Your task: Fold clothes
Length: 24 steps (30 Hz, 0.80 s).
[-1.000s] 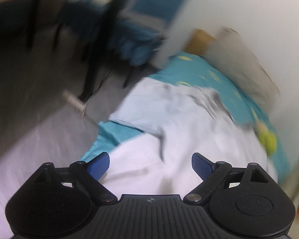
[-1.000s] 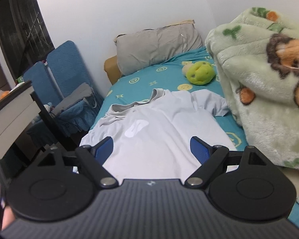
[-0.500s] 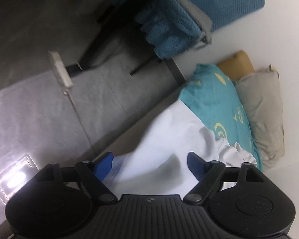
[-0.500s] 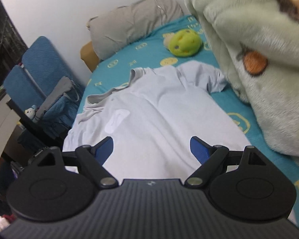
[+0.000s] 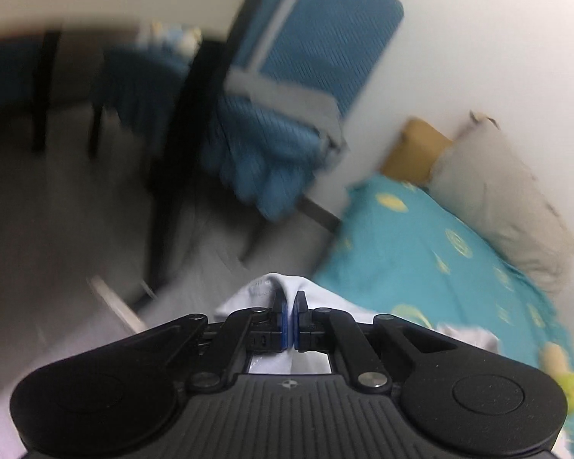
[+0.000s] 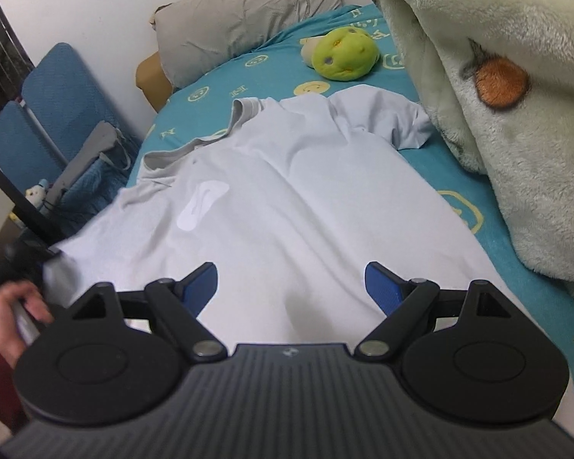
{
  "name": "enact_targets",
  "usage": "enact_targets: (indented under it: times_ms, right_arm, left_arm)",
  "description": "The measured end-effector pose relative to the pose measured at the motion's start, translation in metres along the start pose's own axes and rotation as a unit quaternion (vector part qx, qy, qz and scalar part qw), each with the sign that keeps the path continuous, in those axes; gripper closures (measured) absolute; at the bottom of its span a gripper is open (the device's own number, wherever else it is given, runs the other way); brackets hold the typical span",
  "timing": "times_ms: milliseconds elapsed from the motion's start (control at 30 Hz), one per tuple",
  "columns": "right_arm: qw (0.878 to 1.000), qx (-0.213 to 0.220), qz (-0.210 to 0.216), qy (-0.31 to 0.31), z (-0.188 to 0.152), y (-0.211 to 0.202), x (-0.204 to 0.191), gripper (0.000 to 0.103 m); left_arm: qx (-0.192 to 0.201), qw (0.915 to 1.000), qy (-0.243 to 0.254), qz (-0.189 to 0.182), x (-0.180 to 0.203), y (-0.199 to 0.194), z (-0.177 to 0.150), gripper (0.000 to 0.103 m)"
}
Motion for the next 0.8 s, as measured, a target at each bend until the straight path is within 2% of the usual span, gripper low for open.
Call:
enact_targets:
  times_ms: [100, 167, 233, 267, 300, 333, 367, 467, 533, 633, 800]
  right_arm:
    - [1.0, 0.006, -0.007, -0.009, 0.003, 0.001, -0.002, 0.018]
    - [1.0, 0.009, -0.013, -0.019, 0.005, 0.003, -0.003, 0.018]
    - [0.999, 0.012, -0.016, -0.027, 0.006, 0.005, -0.004, 0.018]
    - [0.999, 0.012, -0.017, -0.032, 0.006, 0.005, -0.004, 0.018]
    - [0.999, 0.013, -0.017, -0.036, 0.007, 0.006, -0.005, 0.018]
    - [0.999, 0.015, -0.017, -0.042, 0.007, 0.005, -0.007, 0.018]
    - [0.999, 0.017, -0.017, -0.047, 0.008, 0.005, -0.008, 0.018]
    - [0.998, 0.023, -0.011, -0.057, 0.012, 0.004, -0.011, 0.018]
    - [0.998, 0.028, -0.006, -0.062, 0.014, 0.001, -0.014, 0.018]
    - [0.997, 0.037, -0.001, -0.072, 0.017, -0.007, -0.018, 0.018]
    - [0.995, 0.055, 0.013, -0.084, 0.02, -0.028, -0.022, 0.018]
  left_arm:
    - [0.034, 0.9955, 0.043, 0.077, 0.003, 0.015, 0.022, 0.1]
    - [0.021, 0.9905, 0.066, 0.119, 0.005, 0.033, 0.014, 0.1]
    - [-0.016, 0.9931, 0.064, 0.097, 0.013, 0.048, -0.004, 0.096]
    - [-0.018, 0.9938, 0.065, 0.088, 0.017, 0.049, -0.011, 0.092]
    - [-0.02, 0.9945, 0.066, 0.079, 0.02, 0.049, -0.018, 0.08]
    - [-0.023, 0.9937, 0.077, 0.077, 0.024, 0.046, -0.024, 0.058]
    - [-0.024, 0.9927, 0.09, 0.076, 0.028, 0.04, -0.029, 0.05]
    - [-0.023, 0.9913, 0.12, 0.049, 0.037, 0.01, -0.045, 0.041]
    - [-0.02, 0.9914, 0.128, 0.02, 0.037, -0.023, -0.053, 0.029]
    - [-0.007, 0.9914, 0.127, -0.029, 0.03, -0.084, -0.07, 0.026]
    - [0.016, 0.9865, 0.151, -0.06, 0.022, -0.19, -0.097, 0.023]
Point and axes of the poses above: each gripper's, at about its wrist camera, not at the fingertips, and y roughly the way its jaws point, x to its right, z to its top, the point moved 9 cm from there along y, roughly the way its jaws point, and after that the axes turned 12 degrees about z, right-handed, at the moved point
